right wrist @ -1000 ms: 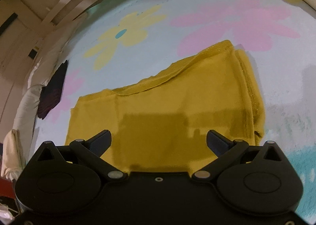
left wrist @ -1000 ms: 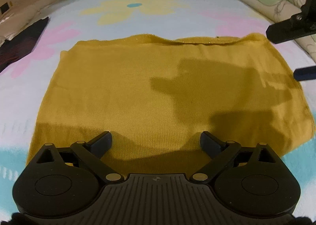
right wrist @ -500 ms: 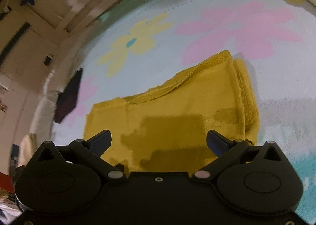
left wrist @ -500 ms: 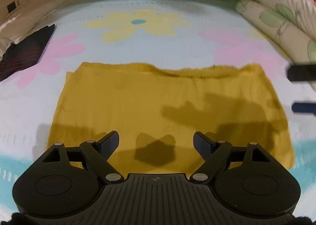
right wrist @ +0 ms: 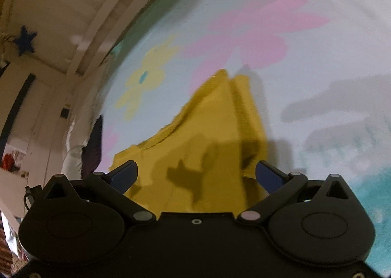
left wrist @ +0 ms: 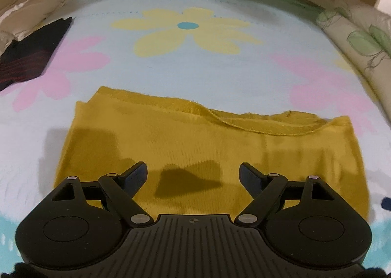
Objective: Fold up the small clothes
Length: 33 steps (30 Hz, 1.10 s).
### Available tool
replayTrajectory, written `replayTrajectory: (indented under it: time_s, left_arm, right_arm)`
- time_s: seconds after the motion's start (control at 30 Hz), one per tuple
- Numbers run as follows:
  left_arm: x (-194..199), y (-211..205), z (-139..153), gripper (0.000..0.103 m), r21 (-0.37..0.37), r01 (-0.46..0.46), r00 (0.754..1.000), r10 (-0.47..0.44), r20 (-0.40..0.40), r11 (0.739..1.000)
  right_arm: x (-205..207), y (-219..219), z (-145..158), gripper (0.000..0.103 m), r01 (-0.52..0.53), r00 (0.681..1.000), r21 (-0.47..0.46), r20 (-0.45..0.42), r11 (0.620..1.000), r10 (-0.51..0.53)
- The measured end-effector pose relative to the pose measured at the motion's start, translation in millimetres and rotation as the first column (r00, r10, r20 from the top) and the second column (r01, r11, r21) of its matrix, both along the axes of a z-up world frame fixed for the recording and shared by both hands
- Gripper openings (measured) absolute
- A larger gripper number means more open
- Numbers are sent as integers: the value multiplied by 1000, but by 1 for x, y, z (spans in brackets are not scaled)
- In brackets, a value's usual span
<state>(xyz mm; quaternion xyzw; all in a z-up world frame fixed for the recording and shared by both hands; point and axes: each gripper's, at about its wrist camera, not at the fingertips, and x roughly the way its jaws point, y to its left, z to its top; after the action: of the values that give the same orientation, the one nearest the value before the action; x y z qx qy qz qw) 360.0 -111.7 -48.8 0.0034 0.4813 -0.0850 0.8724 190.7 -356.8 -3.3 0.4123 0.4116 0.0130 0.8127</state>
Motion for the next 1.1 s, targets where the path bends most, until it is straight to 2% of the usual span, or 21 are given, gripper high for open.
replayTrajectory:
  time_s: [0.33, 0.43, 0.5, 0.63, 0.83, 1.0, 1.1]
  left_arm:
    - [62, -47, -29, 82, 65, 55, 998, -54, -19, 996]
    - [81, -49, -30, 82, 67, 13, 1000, -11, -29, 998]
    - [84, -43, -21, 81, 22, -23, 1000, 24, -11, 999]
    - [65, -31, 1, 81, -36, 14, 999, -13, 32, 999]
    - [9, -5, 15, 81, -9, 57, 996, -56, 67, 998]
    - [-15, 19, 9, 81, -33, 4, 999, -3, 52, 999]
    - [-3, 20, 3, 81, -31, -9, 1000, 9, -6, 999]
  right_arm:
    - [9, -5, -14, 103, -7, 998, -47, -64, 999, 4]
    - [9, -12, -16, 103, 15, 998, -35, -60, 999, -17]
    - [10, -14, -16, 103, 16, 998, -22, -52, 1000, -18]
    - [13, -19, -17, 103, -11, 999, -13, -37, 1000, 11]
    - [6, -31, -23, 103, 33, 999, 32, -36, 999, -32]
    - [5, -30, -34, 103, 41, 998, 75, -44, 996, -37]
    - [8, -26, -34, 103, 24, 999, 81, -29, 996, -22]
